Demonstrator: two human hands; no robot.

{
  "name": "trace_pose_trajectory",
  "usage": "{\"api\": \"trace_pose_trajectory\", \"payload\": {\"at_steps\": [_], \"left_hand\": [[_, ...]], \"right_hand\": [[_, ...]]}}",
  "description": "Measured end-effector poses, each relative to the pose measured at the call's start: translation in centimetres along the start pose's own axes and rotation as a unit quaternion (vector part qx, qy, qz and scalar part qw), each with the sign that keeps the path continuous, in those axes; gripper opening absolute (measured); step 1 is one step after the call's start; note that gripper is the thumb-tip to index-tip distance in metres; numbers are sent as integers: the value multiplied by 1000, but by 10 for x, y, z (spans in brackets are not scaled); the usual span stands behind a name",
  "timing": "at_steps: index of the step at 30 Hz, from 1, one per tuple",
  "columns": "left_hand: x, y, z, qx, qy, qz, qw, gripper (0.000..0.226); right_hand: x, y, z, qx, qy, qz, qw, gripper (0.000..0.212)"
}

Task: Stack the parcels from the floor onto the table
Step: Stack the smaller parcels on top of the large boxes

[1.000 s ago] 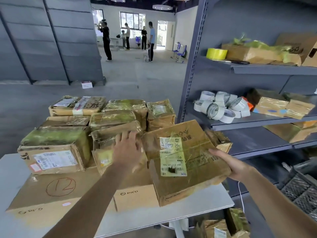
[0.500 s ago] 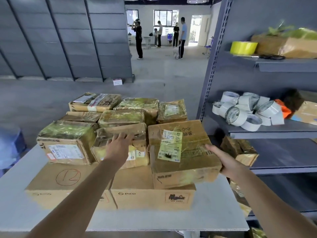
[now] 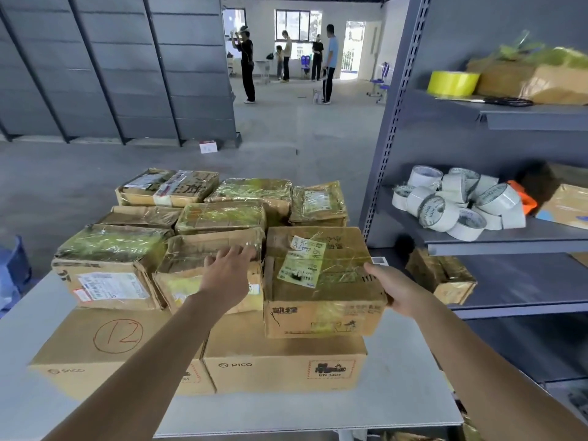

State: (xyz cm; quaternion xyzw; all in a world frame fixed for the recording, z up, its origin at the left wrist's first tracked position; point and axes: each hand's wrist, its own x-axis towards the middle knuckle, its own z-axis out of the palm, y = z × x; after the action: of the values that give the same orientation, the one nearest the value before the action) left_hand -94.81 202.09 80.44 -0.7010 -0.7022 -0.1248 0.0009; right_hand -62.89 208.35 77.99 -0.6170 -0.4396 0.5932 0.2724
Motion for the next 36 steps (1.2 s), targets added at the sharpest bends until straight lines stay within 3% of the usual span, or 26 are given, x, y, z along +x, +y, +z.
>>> {"api": "trace_pose_trajectory", "payload": {"at_steps": [6, 9, 12, 15, 18, 26, 32, 36], "left_hand": [[2, -23, 2, -37, 16, 59, 997, 61], [2, -33, 4, -43, 28, 74, 996, 54], [1, -38, 3, -60, 25, 84, 994, 42], [1, -46, 1, -50, 12, 87, 995, 41], [3, -58, -3, -39, 9, 67, 997, 43], [15, -74, -20, 16, -53, 90, 994, 52], [24, -106, -30, 67, -102, 79, 989, 80], [30, -123, -32, 100, -144, 68, 982, 100]], "right_hand": [[3, -11, 13, -47, 46, 0, 998, 34], [4, -17, 19, -136, 105, -37, 984, 32], [-1, -31, 26, -303, 158, -104, 934, 39], [-5, -45, 39, -455, 194, -127, 860, 53], [-6, -53, 61, -529, 203, -148, 810, 48], [5, -74, 139, -526, 179, -207, 805, 42], [23, -105, 196, -528, 94, -265, 801, 50], [35, -123, 215, -530, 52, -224, 816, 64]]}}
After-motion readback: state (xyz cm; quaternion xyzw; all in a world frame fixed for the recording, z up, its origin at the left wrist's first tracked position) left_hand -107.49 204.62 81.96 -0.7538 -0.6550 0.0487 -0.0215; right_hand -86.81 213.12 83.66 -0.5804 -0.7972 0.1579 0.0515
